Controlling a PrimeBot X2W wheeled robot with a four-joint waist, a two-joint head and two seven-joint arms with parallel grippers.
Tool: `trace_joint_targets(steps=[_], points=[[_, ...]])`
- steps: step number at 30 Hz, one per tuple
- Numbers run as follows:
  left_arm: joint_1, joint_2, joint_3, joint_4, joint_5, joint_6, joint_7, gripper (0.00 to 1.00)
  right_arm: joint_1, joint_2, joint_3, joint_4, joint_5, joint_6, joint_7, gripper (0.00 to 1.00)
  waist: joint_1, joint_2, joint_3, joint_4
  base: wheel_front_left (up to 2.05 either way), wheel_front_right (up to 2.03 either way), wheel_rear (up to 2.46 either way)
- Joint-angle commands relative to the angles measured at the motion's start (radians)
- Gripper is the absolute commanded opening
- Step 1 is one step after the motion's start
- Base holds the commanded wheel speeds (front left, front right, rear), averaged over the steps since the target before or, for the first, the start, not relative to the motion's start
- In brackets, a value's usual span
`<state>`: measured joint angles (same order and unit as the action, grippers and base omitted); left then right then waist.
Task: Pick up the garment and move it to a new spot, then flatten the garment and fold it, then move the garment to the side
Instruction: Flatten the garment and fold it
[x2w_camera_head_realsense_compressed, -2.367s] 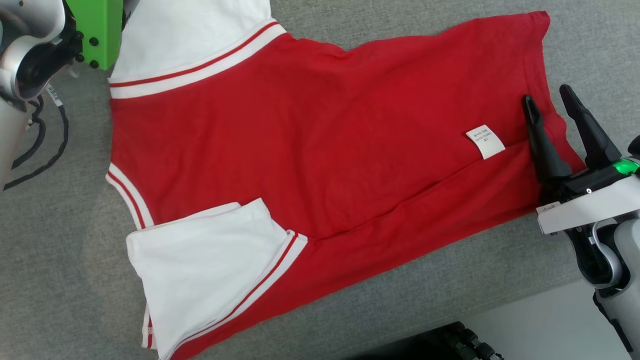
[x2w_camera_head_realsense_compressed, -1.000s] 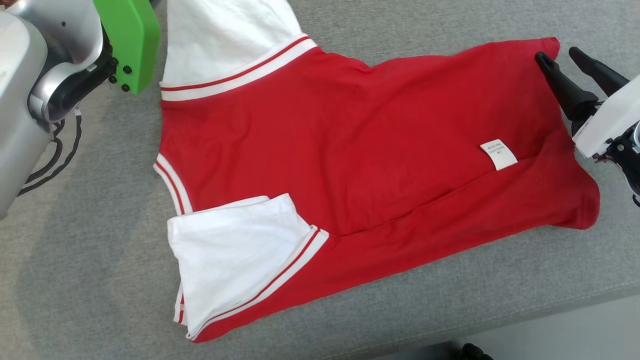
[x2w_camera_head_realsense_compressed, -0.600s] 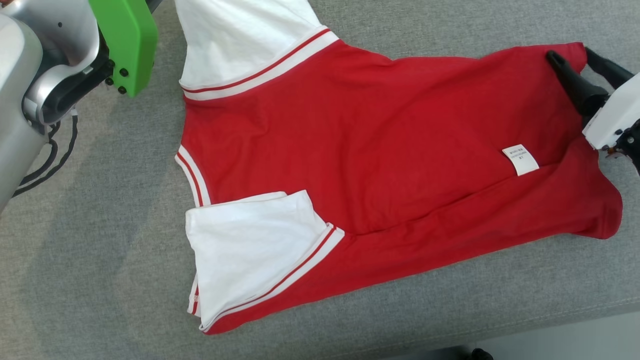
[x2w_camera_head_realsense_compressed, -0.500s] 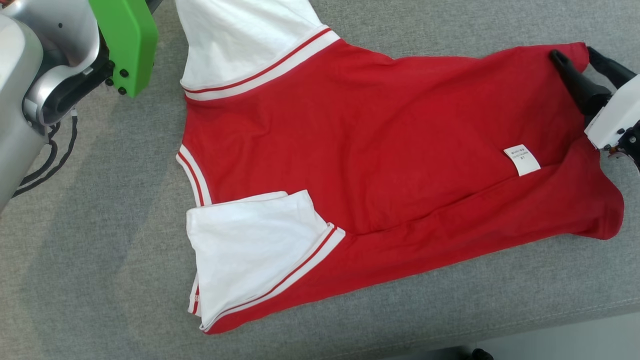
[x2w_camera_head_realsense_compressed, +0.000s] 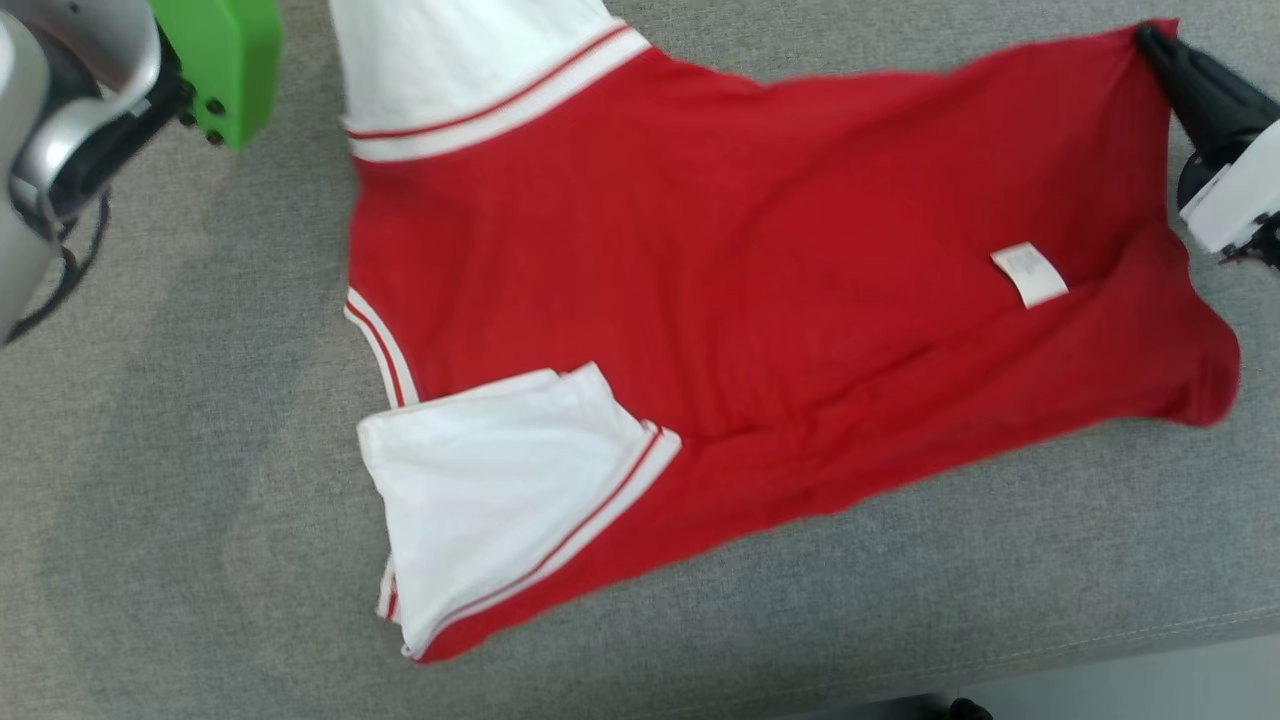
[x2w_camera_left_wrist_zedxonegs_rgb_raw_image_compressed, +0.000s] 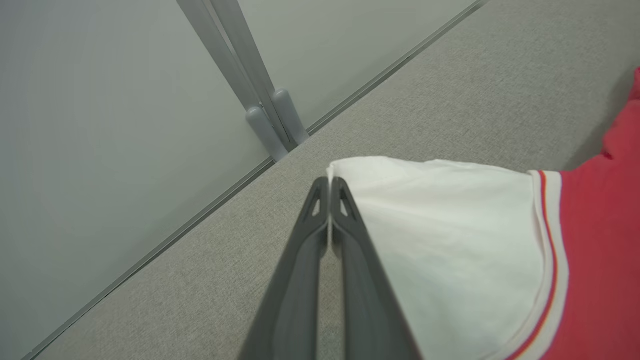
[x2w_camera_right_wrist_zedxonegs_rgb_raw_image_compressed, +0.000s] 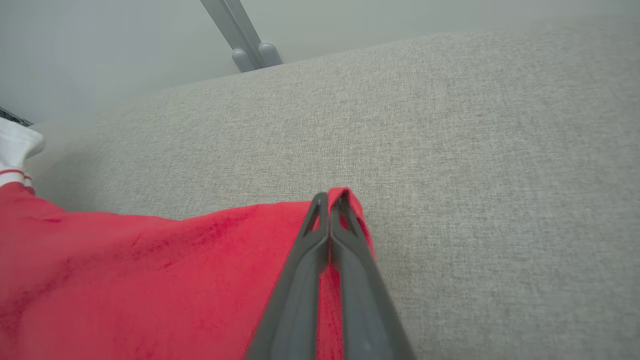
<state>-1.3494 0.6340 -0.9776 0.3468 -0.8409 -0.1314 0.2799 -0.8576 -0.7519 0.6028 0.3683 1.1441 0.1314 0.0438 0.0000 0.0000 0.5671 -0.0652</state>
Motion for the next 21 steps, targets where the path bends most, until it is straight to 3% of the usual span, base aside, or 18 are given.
trace_joint_targets(steps=[1,6,11,15,21], points=[[-0.021,0.005,0.009,0.012,0.021,0.008,-0.030,0.00,-0.017,-0.008,-0.001,-0.004,0.007,-0.001,-0.018,0.00,0.0000,0.0000,0.001,0.004,0.00,0.00,0.00],[-0.046,-0.013,0.035,0.048,0.057,0.012,-0.153,0.00,-0.051,-0.026,-0.007,-0.001,0.025,-0.001,-0.078,0.00,0.0000,0.0000,-0.002,0.017,0.00,0.00,0.00],[-0.004,-0.029,0.034,0.052,-0.001,0.005,-0.172,0.00,-0.038,-0.052,0.019,-0.014,0.041,-0.001,-0.101,0.00,0.0000,0.0000,-0.017,0.041,0.00,0.00,0.00],[0.050,-0.011,0.035,0.002,-0.062,0.002,-0.175,0.00,0.000,-0.082,0.033,-0.035,0.073,-0.001,-0.120,0.00,0.0000,0.0000,-0.036,0.064,0.00,0.00,0.00],[0.176,0.063,0.046,-0.154,-0.126,0.022,-0.196,0.00,0.089,-0.149,0.043,-0.083,0.133,-0.001,-0.142,0.00,0.0000,0.0000,-0.067,0.088,0.00,0.00,0.00]])
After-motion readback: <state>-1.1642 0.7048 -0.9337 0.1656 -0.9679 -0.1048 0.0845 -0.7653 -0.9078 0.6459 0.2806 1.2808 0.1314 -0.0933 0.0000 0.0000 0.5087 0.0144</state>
